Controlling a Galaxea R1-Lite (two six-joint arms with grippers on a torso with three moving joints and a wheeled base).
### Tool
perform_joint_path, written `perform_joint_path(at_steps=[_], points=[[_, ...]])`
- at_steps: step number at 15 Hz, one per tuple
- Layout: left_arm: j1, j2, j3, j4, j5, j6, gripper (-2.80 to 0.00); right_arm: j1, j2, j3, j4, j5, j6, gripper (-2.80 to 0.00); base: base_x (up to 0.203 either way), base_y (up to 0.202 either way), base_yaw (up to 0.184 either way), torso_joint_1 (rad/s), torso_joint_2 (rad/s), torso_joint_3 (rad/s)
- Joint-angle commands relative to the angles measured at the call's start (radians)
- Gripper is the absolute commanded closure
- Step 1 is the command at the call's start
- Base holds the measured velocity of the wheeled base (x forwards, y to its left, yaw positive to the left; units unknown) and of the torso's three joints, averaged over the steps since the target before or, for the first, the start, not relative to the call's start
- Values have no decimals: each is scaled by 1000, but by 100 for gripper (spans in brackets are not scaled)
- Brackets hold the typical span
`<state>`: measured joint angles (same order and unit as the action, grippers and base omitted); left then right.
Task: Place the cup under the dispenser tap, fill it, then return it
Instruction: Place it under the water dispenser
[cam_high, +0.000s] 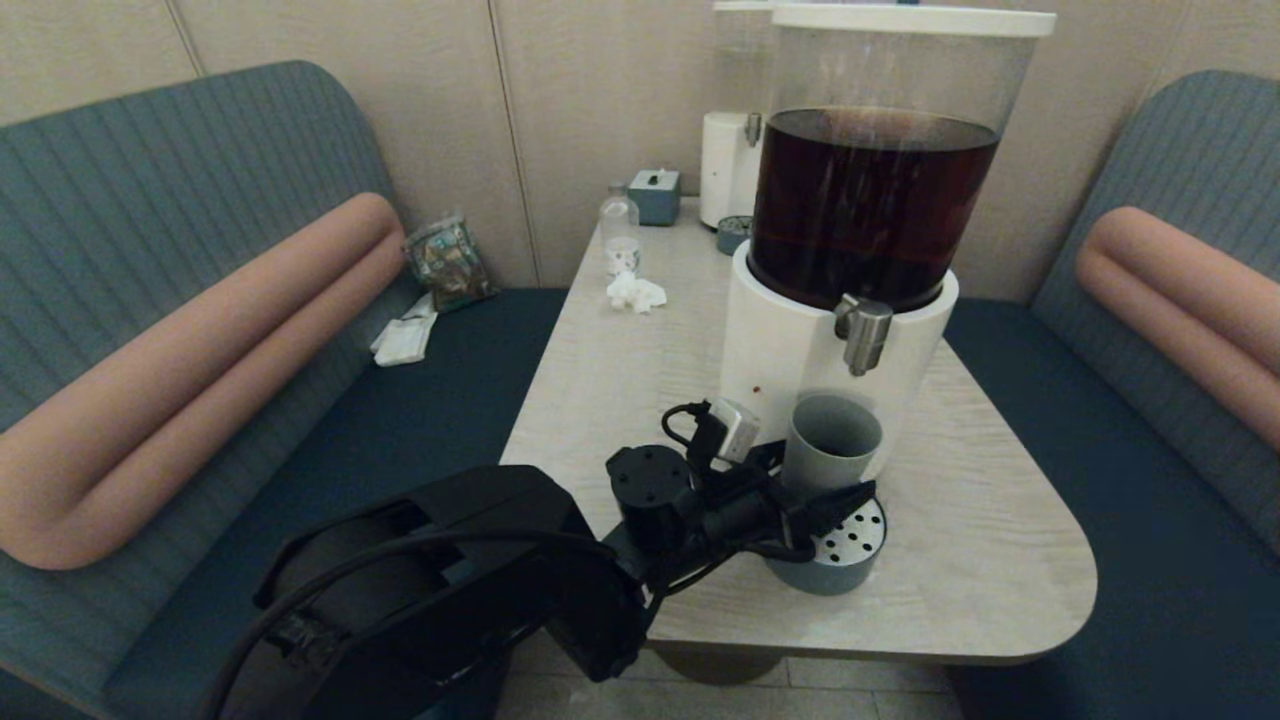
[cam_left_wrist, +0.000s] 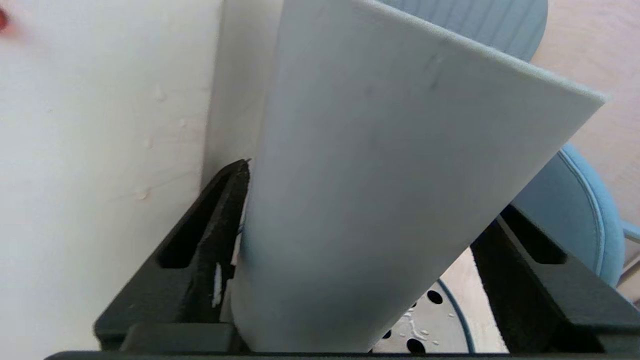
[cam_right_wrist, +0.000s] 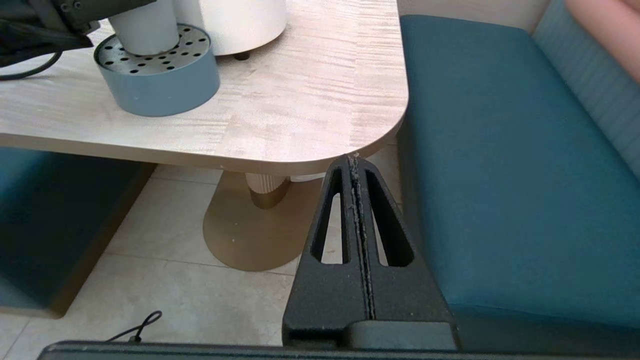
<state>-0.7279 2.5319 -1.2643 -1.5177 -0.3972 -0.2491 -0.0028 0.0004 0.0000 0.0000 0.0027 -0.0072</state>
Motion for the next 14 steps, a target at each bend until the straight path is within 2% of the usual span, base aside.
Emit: perform_joint_path(at_steps=[1, 7, 14], points=[[-7, -1, 0, -12, -2, -1, -280, 0, 0, 0, 0, 0, 0, 0, 0, 0, 0, 0, 0, 0], [-10, -9, 19, -12, -1, -1, -280, 0, 0, 0, 0, 0, 0, 0, 0, 0, 0, 0, 0, 0], [-8, -34, 95, -12, 0, 1, -280, 0, 0, 0, 0, 0, 0, 0, 0, 0, 0, 0, 0, 0]])
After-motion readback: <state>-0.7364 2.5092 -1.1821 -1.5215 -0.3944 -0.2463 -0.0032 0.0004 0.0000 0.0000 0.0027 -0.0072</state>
